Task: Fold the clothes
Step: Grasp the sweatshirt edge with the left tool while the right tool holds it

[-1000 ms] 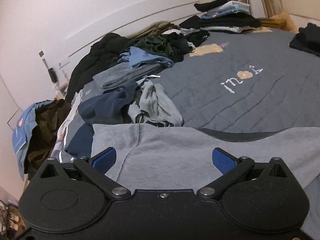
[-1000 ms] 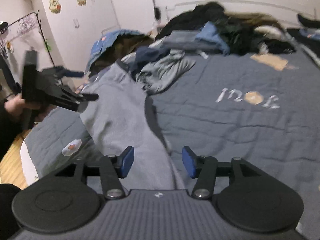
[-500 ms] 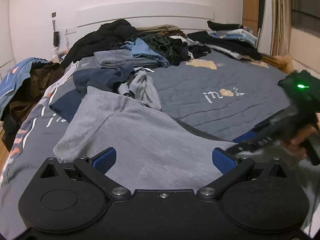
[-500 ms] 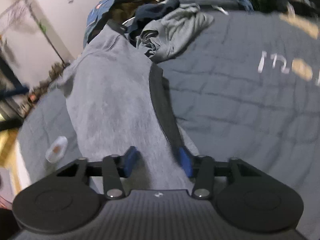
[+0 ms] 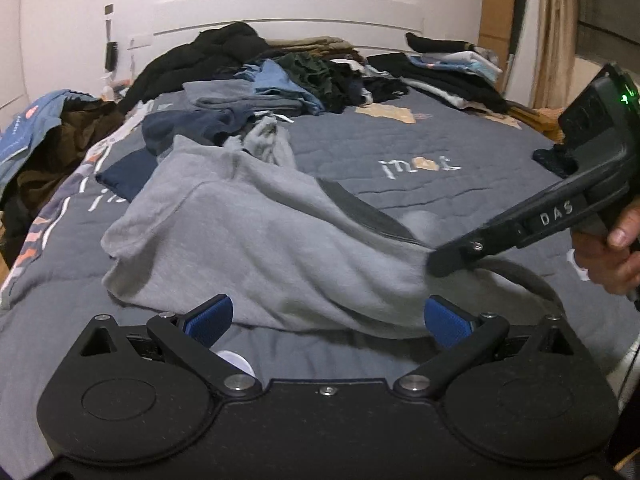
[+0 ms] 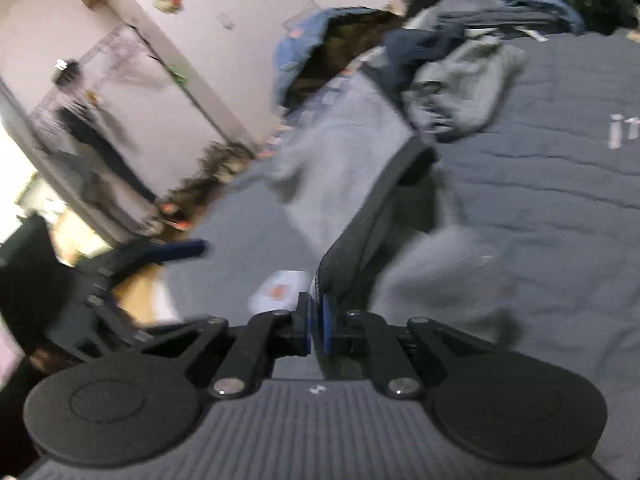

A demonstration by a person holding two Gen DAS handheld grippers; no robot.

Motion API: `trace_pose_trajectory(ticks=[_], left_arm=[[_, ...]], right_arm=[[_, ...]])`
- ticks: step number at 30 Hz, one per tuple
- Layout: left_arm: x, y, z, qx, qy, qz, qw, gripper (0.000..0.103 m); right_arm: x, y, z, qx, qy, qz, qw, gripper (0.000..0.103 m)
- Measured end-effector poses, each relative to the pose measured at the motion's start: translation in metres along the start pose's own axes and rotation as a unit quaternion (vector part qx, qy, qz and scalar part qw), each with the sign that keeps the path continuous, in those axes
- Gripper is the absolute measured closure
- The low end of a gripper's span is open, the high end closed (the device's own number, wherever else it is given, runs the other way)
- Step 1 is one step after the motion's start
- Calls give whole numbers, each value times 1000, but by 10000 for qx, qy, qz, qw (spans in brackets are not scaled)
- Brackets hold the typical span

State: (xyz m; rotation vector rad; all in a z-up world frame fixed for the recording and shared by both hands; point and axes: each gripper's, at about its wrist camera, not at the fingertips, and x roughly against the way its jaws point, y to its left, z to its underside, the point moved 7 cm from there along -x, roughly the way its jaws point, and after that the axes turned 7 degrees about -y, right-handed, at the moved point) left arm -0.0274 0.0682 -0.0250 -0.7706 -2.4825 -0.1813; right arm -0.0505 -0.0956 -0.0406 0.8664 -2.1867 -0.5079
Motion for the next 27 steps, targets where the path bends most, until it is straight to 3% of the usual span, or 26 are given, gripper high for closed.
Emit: trace_pose_trajectory(ticks=[4,7,13,17,19,21,22,23,25,27], left_arm=[[20,-10,8,-267,20,161,9995,0],[26,-11,14,-201,126,78,9997,0],[28,-12,12,583,49,23,9983,0],[11,-15,11,358,60,-378,9986,2],[4,-9,13,493,105,-377,9980,35],[-1,5,18,831,265,-297,9957,84],[-1,13,22,952,330,-233,9946,92],[0,22,25,1071,394,-170,9933,94],[4,35,29,1077,464,-185,9929,94],[10,47,31,939,498,-287,9939,94]], right_arm=[[-9,35,-2,-41,133,-633,9979,98],[-25,45,-10,-135,189,-706,9972,98],[-41,72,-25,-135,258,-962,9949,98],[-46,94,-30,135,394,-1004,9941,98],[-49,102,-31,302,481,-1018,9932,94],[-48,103,-36,424,364,-946,9939,94],[-44,103,-40,483,238,-979,9937,92],[-39,102,-45,585,128,-940,9938,91],[-28,100,-56,795,-94,-857,9931,79],[-20,93,-63,1459,-280,-469,9878,67]])
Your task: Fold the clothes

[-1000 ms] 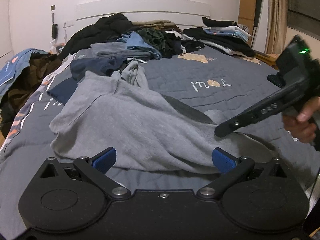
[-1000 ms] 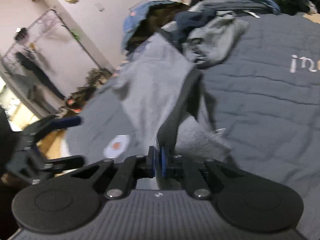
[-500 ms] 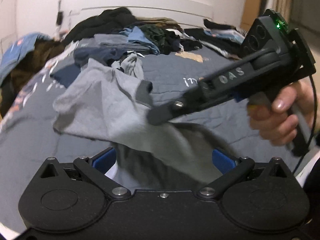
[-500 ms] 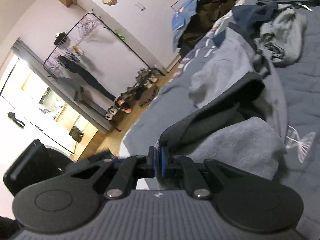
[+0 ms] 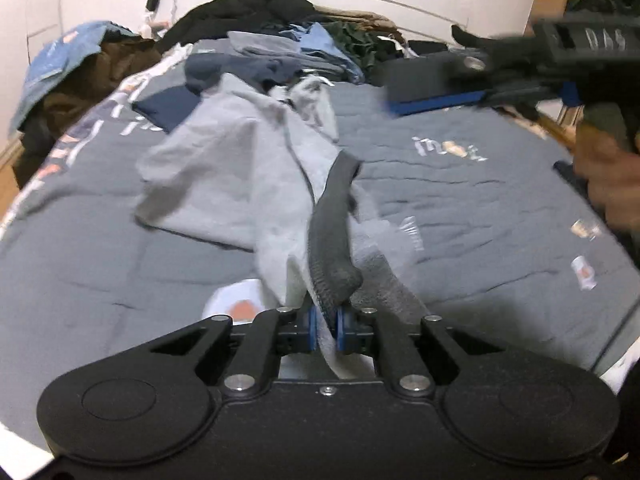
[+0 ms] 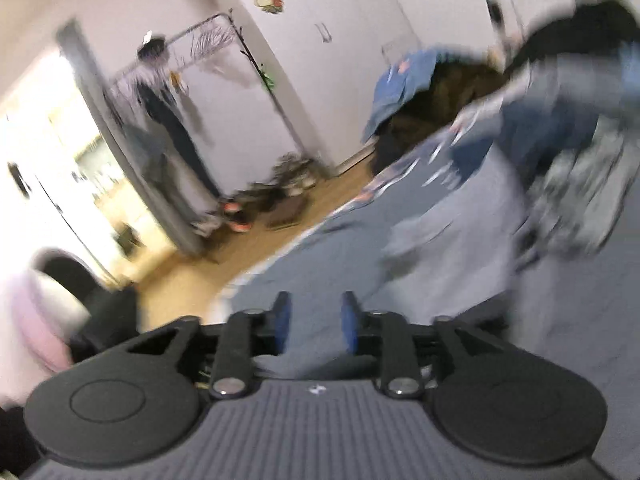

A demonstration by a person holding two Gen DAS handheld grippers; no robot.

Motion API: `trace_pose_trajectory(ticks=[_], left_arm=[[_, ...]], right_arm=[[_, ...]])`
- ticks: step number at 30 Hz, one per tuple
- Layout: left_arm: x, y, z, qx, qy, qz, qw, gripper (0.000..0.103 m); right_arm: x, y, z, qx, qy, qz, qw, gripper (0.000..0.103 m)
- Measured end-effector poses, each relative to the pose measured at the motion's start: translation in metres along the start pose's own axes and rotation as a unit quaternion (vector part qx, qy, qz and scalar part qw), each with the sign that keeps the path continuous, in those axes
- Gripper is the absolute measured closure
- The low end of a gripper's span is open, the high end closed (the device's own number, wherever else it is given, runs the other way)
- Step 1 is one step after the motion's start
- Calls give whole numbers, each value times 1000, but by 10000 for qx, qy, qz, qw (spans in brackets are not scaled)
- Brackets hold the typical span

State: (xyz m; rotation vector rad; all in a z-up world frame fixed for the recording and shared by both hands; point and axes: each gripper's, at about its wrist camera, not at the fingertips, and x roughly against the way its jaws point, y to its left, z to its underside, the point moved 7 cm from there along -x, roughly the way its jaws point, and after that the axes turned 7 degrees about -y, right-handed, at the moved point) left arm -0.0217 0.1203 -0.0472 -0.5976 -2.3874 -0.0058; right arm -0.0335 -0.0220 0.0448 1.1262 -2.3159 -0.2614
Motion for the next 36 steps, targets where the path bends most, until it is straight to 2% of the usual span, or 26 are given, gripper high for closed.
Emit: trace_pose_trajectory(ticks=[2,4,7,10,15,21,24,26,31,34,35,36], left_arm=[[5,11,0,-128,24,-102,9999,94],[6,16,0,-226,78,-120,9996,94],[5,21,1,-341,131,-132,9992,94],[3,28,4,-331,185,-160,9992,94],[4,35,8,-265,245,-126,9993,94],[7,40,9,-216,243,-66,9994,94],[8,42,8,-182,240,-36,9995,93],[8,42,7,-187,238,-20,9995,93],[5,45,6,-157,237,-22,9996,93],[4,46,6,-139,240,-24,9996,93],[4,46,7,-133,240,-26,9996,93],[4,46,7,-131,242,-32,9996,93]], right_arm=[[3,-17,1,618,78,547,9966,64],[3,-36,11,1419,199,920,9854,61],[-7,-57,32,2531,474,1381,9564,60],[-25,-62,51,3501,616,1379,9244,60],[-59,-47,70,4981,747,1051,8575,60],[-72,-39,81,6434,654,812,7584,59],[-75,-41,92,6960,901,581,7100,58],[-72,-41,98,7155,1051,422,6893,56],[-68,-36,108,7437,1117,261,6586,43],[-75,-39,116,7800,1006,218,6173,38],[-79,-39,120,7974,971,191,5953,38],[-82,-39,124,8086,944,144,5805,38]])
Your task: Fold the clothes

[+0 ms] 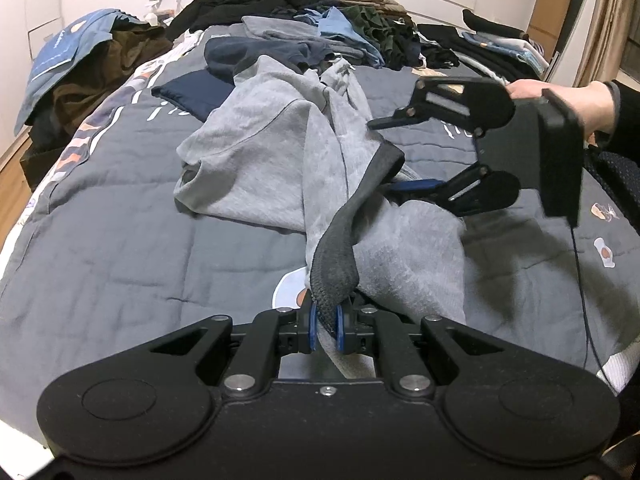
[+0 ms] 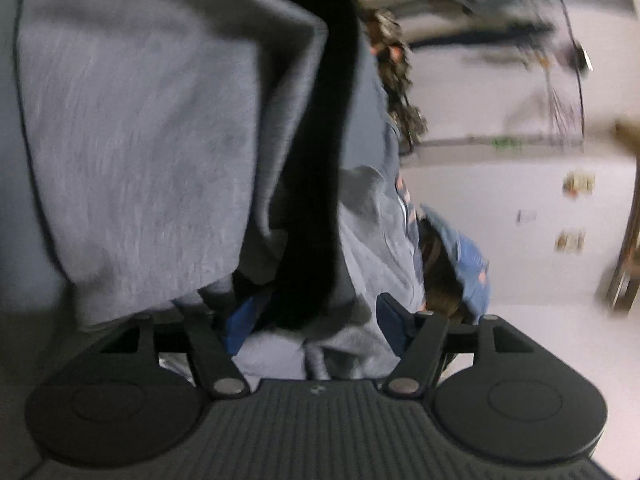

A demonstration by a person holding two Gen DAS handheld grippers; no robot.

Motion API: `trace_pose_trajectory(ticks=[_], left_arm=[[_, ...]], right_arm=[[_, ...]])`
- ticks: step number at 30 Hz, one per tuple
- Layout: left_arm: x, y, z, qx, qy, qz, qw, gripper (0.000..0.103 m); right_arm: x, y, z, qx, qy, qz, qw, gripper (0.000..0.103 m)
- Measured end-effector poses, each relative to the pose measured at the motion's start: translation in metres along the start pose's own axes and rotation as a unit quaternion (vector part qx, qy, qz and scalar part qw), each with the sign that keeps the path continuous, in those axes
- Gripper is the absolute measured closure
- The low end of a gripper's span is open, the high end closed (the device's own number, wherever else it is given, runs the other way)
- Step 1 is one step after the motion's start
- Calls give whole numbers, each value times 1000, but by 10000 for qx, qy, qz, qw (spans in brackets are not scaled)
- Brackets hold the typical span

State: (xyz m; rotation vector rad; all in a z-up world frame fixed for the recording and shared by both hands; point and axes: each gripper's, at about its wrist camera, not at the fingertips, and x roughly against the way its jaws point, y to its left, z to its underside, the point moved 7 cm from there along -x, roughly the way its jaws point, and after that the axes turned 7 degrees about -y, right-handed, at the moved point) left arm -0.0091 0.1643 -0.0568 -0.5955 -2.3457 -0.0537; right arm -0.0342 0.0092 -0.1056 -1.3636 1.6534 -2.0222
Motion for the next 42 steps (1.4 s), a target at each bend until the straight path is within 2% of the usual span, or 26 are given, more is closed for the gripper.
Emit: trace_pose_trajectory(ticks=[2,3,4,5,9,12,14,16,20,22,24,27,29,30,32,34,35,36,37,38,39,40,42], left_arm=[[0,0,1,2,9,-5,10000,93],[1,1,1,15,13,-7,10000,93],[1,2,1,27,17,-10,10000,93],[3,3,1,33,14,-24,10000,93],[14,8,-7,-49,-89,-106,9999,93],[32,12,-25,-172,-288,-235,9992,93],[46,12,-40,-318,-436,-337,9980,94],[64,10,-58,-530,-631,-493,9954,94],[99,3,-97,-775,-1063,-754,9884,95],[118,-7,-118,-960,-1287,-829,9835,95],[138,-22,-139,-1192,-1547,-893,9767,100],[173,-45,-174,-1505,-2041,-1076,9613,103],[195,-62,-198,-1630,-2284,-1014,9544,103],[199,-72,-203,-1701,-2277,-923,9543,103],[208,-95,-205,-1942,-2225,-687,9529,102],[212,-119,-191,-2194,-2270,-533,9474,101],[207,-130,-178,-2257,-2205,-375,9482,91],[201,-141,-162,-2268,-2148,-275,9495,60],[194,-151,-145,-2294,-2120,-202,9498,40],[186,-162,-125,-2378,-2196,-220,9459,7],[179,-175,-105,-2506,-2305,-220,9400,4],[168,-188,-84,-2609,-2292,-126,9377,7],[143,-212,-51,-2468,-2089,39,9463,13]], right_arm=[[-7,4,-1,285,-61,-68,9996,45],[-10,1,-2,192,-70,-64,9998,62],[-12,-5,-2,25,-63,-52,10000,84],[-10,-12,-2,-88,-52,9,9999,92],[12,-53,-4,-978,-77,265,9948,97],[37,-96,-3,-1976,-106,438,9792,97],[60,-122,-4,-2773,-208,444,9595,97],[84,-141,-9,-3255,-301,449,9440,98],[129,-175,-18,-4262,-510,575,9013,98],[157,-186,-13,-4721,-561,770,8764,98],[191,-197,-3,-5230,-596,1052,8437,98],[242,-217,2,-5701,-617,1515,8051,98],[276,-233,1,-5864,-690,1727,7884,98],[293,-235,-1,-5906,-662,1788,7841,98],[313,-239,-8,-5956,-454,1886,7795,98],[325,-231,-15,-5948,-278,1851,7818,98],[326,-223,-15,-6039,-164,1800,7763,98],[326,-216,-14,-6127,-51,1750,7706,98],[320,-210,-13,-6176,35,1732,7672,98],[314,-203,-12,-6224,119,1714,7636,98],[314,-197,-12,-6316,145,1698,7564,98],[315,-193,-11,-6404,167,1710,7485,98],[318,-187,-9,-6531,210,1754,7364,98]])
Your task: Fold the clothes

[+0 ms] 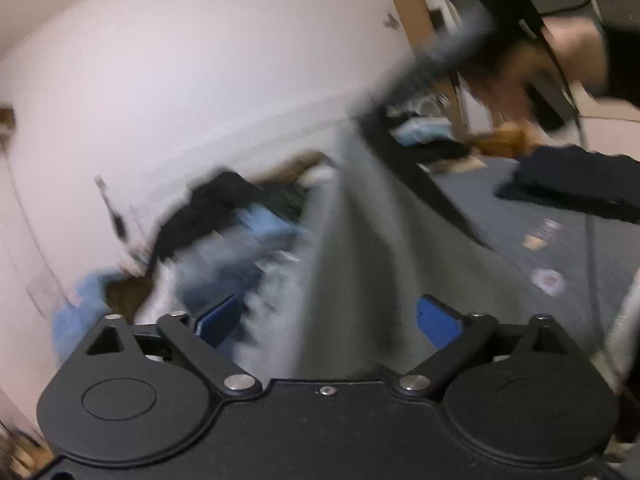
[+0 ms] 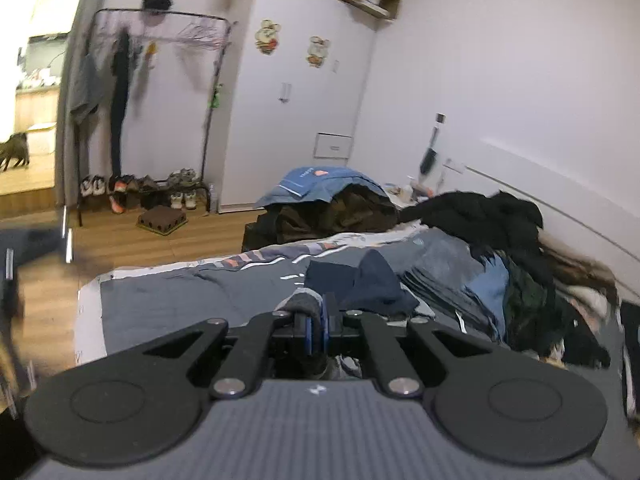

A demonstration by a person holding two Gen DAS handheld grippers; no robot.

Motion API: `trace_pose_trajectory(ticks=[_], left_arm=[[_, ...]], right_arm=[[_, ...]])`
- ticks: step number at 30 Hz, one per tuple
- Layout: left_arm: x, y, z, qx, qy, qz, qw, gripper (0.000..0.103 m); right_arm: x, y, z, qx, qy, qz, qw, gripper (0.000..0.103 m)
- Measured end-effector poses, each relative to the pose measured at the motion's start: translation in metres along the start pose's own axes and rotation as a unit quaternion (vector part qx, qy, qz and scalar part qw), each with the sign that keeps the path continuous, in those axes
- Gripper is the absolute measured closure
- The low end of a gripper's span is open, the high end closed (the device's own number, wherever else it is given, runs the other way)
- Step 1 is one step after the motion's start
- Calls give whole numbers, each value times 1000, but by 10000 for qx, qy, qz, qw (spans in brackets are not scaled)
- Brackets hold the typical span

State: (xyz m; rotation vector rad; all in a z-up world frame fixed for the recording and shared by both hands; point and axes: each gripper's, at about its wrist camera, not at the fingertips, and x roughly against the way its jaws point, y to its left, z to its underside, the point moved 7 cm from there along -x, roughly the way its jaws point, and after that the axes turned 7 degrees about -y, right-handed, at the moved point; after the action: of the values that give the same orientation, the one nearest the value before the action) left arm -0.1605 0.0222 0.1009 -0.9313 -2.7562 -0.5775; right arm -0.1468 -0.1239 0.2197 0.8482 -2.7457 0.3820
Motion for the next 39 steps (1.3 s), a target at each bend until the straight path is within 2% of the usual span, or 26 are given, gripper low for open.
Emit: trace_pose_trajectory(ticks=[3,6,10,14,18,23,25,27,28,29,31,34,36,39], left_arm=[[-19,-49,24,373,131,202,9990,13],[-33,-77,31,807,61,170,9966,13],[-54,-89,31,1373,-113,-22,9905,13],[-76,-103,29,1547,-148,-278,9875,13],[-90,-128,36,1544,-85,-391,9872,12],[-119,-147,50,1070,108,-1099,9881,12],[-131,-155,55,777,183,-1224,9893,14],[-136,-157,60,673,250,-1192,9903,45],[-136,-153,64,728,319,-1171,9899,82],[-134,-148,68,823,371,-1138,9894,94],[-122,-124,72,1143,318,-1107,9868,94],[-96,-73,62,1141,141,-1378,9838,95],[-73,-30,45,1215,-72,-1519,9809,96],[-50,15,2,972,-418,-1642,9807,96]], right_arm=[[7,-7,-4,-128,-26,157,9998,98],[13,-10,-10,-256,-36,247,9994,98],[16,-13,-13,-475,-22,290,9984,98],[16,-14,-8,-726,-13,305,9969,98],[16,-19,-6,-883,-10,329,9956,98],[17,-20,-3,-966,3,372,9946,98],[18,-20,-2,-974,14,375,9945,98],[20,-22,0,-983,14,388,9944,98],[22,-25,2,-994,14,425,9941,98],[24,-28,4,-1007,13,462,9938,98],[32,-38,9,-1127,-23,557,9921,98],[52,-54,12,-1369,-212,710,9878,98],[67,-60,10,-1476,-360,757,9855,98],[90,-64,3,-1603,-605,777,9821,98]])
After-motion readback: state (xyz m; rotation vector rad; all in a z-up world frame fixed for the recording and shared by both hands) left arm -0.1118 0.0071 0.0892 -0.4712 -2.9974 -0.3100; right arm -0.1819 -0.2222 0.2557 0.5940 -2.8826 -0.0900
